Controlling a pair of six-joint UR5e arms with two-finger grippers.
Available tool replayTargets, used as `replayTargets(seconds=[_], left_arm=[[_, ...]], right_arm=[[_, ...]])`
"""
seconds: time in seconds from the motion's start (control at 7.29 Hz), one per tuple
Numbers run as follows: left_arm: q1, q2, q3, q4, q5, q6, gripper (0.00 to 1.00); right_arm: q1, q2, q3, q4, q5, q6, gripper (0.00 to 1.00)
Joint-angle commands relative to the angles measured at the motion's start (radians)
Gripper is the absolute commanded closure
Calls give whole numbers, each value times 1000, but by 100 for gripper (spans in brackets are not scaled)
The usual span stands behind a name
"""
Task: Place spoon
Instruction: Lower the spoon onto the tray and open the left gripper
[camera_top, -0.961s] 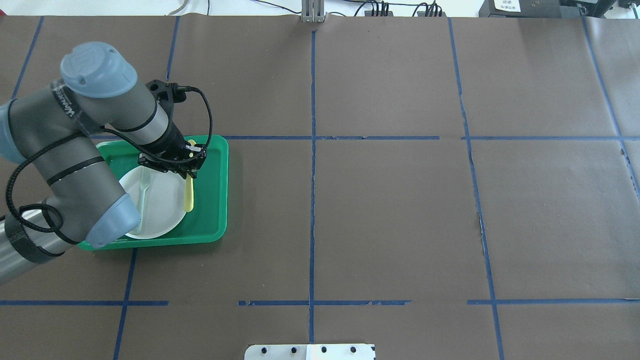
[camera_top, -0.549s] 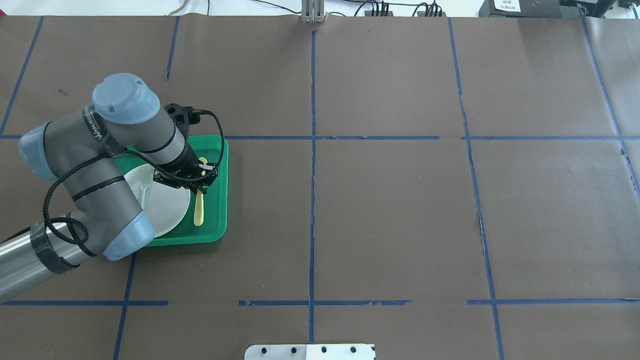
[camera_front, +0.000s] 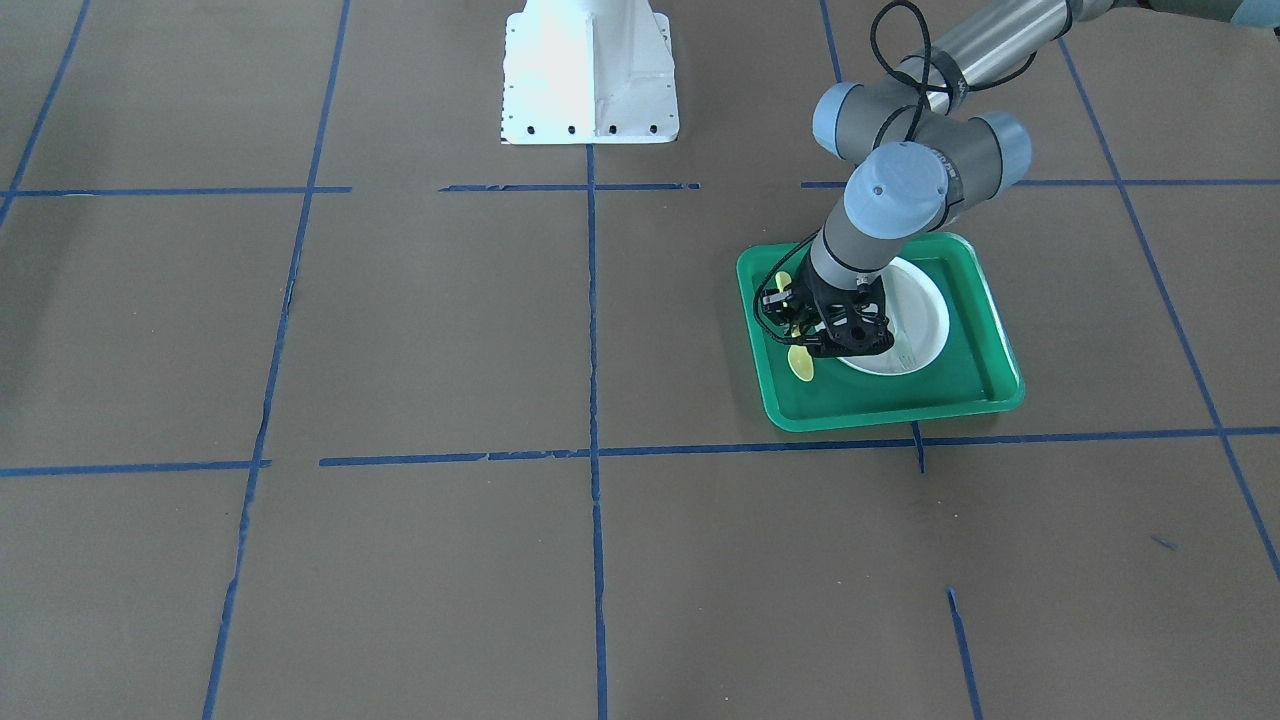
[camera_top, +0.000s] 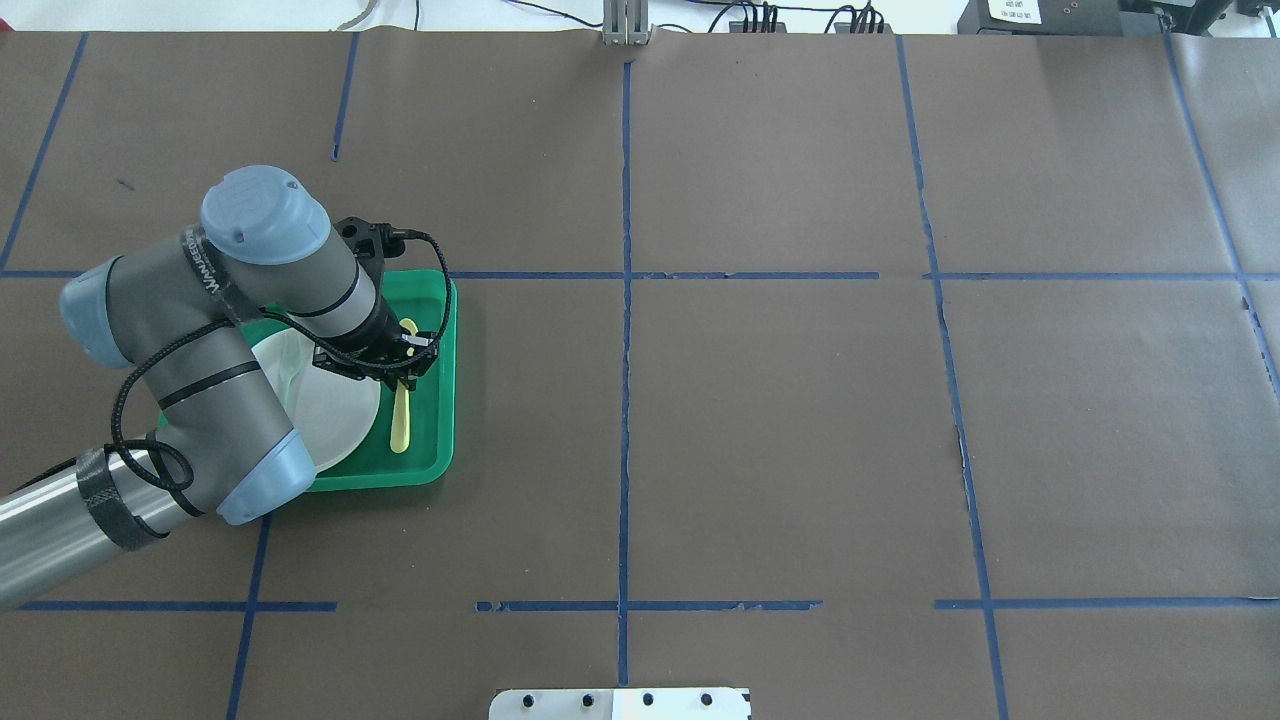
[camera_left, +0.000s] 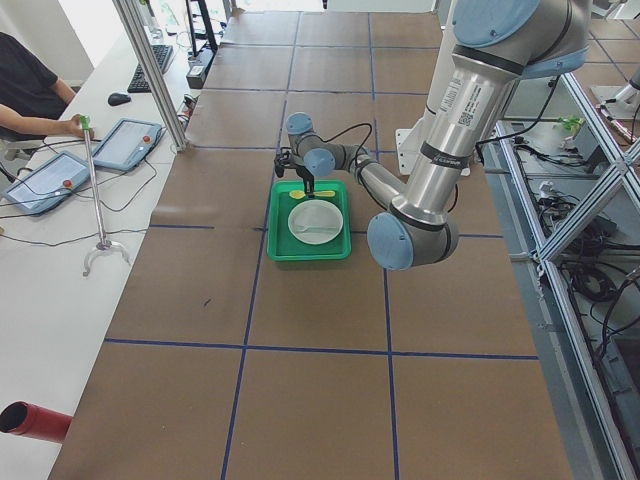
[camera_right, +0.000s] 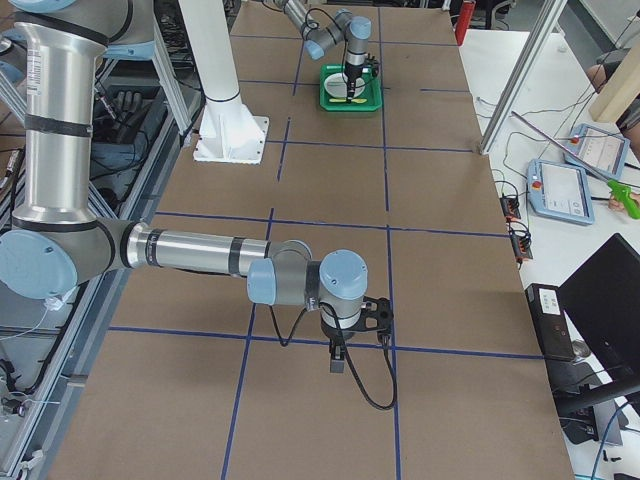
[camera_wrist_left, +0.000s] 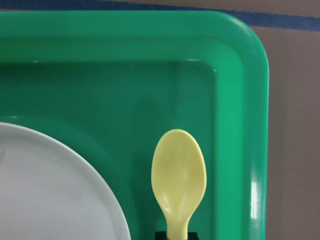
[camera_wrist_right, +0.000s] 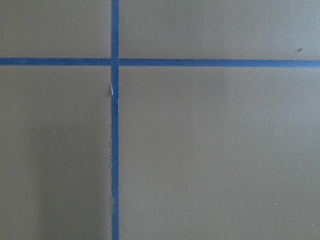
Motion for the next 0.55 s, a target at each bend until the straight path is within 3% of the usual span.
replayTargets(seconds=[0.0, 0.41], left_arm=[[-1, 10, -9, -3, 2, 11, 0], [-26, 24, -90, 20, 1, 29, 0]], right_arm=[[0, 0, 0, 0, 0, 0, 0], [0, 0, 0, 2, 0, 0, 0]])
